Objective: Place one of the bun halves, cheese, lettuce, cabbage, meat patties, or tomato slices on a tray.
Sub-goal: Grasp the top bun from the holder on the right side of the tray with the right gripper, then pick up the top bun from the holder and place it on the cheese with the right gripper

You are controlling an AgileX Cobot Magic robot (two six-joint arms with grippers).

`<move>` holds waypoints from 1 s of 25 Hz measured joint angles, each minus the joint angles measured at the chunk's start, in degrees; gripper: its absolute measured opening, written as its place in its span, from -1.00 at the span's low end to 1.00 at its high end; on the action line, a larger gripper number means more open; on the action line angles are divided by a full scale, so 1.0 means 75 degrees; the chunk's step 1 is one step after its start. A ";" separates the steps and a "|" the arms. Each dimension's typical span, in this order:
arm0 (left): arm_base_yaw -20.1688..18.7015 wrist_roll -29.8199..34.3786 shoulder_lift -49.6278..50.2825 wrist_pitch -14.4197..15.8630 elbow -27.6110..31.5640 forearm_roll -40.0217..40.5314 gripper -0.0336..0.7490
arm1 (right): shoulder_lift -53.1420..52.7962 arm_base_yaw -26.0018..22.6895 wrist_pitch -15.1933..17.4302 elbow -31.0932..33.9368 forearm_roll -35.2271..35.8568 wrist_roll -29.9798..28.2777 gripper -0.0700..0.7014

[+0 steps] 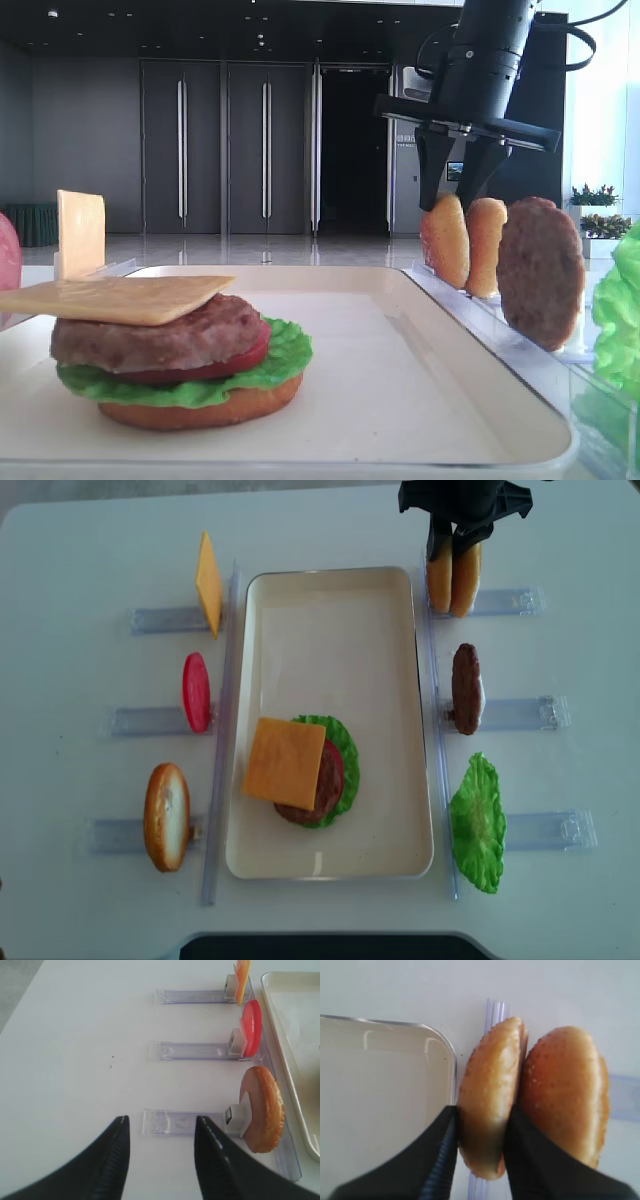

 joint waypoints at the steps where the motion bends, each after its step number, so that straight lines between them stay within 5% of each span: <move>1: 0.0000 0.0000 0.0000 0.0000 0.0000 0.0000 -0.08 | 0.0006 0.0000 0.0000 0.0000 0.0000 0.0000 -0.27; 25: 0.0000 0.0000 0.0000 0.0000 0.0000 0.0000 -0.08 | -0.0693 0.0015 0.0195 0.0000 -0.0237 -0.0008 -0.32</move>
